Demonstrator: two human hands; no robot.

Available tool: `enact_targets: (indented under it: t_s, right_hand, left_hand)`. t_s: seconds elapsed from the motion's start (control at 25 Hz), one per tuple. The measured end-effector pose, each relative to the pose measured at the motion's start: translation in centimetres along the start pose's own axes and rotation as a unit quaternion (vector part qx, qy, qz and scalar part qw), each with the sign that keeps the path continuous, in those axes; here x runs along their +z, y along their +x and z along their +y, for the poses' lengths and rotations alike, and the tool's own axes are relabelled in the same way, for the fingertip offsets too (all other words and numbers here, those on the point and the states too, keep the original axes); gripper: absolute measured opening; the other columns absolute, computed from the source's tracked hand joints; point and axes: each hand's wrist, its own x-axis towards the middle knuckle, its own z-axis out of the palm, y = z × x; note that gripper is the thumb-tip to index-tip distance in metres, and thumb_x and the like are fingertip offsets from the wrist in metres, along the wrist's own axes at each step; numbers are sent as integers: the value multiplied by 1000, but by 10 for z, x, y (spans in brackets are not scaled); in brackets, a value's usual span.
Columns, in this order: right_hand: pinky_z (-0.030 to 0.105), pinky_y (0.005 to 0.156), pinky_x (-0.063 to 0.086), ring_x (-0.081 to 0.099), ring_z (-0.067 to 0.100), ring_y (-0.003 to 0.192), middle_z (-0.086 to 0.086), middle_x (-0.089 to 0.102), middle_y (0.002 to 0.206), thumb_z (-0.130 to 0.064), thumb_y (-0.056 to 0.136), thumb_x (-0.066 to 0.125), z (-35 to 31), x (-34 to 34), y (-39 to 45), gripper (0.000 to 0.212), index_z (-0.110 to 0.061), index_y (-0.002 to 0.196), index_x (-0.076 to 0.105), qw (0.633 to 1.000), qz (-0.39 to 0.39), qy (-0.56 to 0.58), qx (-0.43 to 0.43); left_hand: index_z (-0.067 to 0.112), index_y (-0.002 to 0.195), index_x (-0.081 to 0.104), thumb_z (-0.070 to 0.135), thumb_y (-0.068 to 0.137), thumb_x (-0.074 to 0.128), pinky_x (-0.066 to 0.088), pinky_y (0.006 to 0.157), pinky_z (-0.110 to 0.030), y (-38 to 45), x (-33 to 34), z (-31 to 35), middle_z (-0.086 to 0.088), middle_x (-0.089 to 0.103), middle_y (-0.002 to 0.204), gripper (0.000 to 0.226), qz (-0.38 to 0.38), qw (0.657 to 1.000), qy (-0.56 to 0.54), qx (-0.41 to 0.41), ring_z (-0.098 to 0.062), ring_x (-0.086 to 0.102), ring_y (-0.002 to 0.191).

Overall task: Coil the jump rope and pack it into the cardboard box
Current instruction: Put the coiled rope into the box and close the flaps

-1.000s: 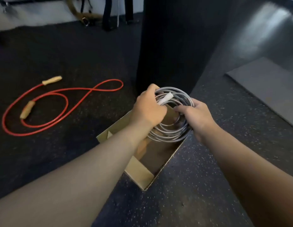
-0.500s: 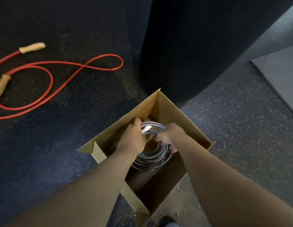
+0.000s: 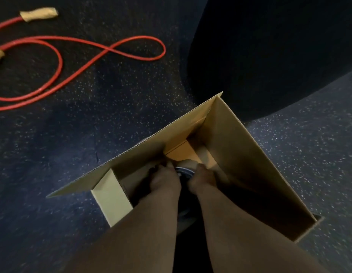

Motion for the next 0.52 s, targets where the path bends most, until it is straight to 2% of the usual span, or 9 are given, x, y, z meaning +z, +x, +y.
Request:
enact_targets:
  t_s: [0.08,0.16,0.24,0.32,0.4,0.44,0.48,0.52]
  right_hand:
    - [40,100,47,48,38,135,21,32,157,-5,96,57,-4,0,-5,64,-15,153,30,1000,21,2,-1]
    - [44,102,45,39,40,139,19,23,159,-9,94,62,-10,-14,-20,71,-21,154,27,1000,19,-21,9]
    - [47,105,44,39,39,139,18,31,156,-16,95,61,-19,-40,-45,63,-18,152,33,998,-2,-63,2]
    - [44,98,51,57,32,119,13,56,133,-27,98,57,-22,-71,-81,38,-17,134,52,993,7,-89,-82]
    - [33,74,57,65,16,82,3,67,98,-33,100,52,-12,-100,-131,18,-21,111,60,971,91,-87,-201]
    - [27,65,54,63,12,74,-1,66,89,-32,100,52,-2,-112,-155,16,-21,108,61,950,169,-88,-248]
    - [27,66,52,62,12,78,-1,65,92,-31,99,53,8,-123,-175,18,-20,111,61,919,259,-94,-282]
    - [33,74,52,62,19,92,3,64,105,-32,97,56,19,-132,-187,27,-18,120,58,893,332,-107,-283]
  left_hand:
    - [16,157,18,27,102,49,41,107,-49,-11,-9,5,-17,25,157,64,11,999,31,19,-38,35,139]
    - [18,154,24,23,97,56,43,105,-49,-30,-21,8,-15,28,156,65,9,999,34,32,-37,36,139]
    - [18,150,32,21,95,58,43,104,-47,-60,-35,5,-13,34,153,61,28,997,53,58,-35,38,138]
    - [21,141,44,24,95,55,46,100,-44,-100,-50,-6,-9,46,144,47,87,988,60,109,-30,48,131]
    - [25,131,52,28,97,51,49,96,-39,-144,-64,-26,-2,57,129,34,177,968,67,168,-22,57,118]
    - [28,129,53,31,98,49,47,99,-38,-164,-69,-39,3,59,126,32,216,953,71,198,-18,57,116]
    - [30,130,54,32,98,47,43,105,-37,-182,-71,-54,6,58,127,33,253,939,70,221,-15,55,120]
    - [31,133,54,32,97,47,37,112,-40,-194,-70,-70,7,55,134,37,290,926,61,233,-14,50,128]
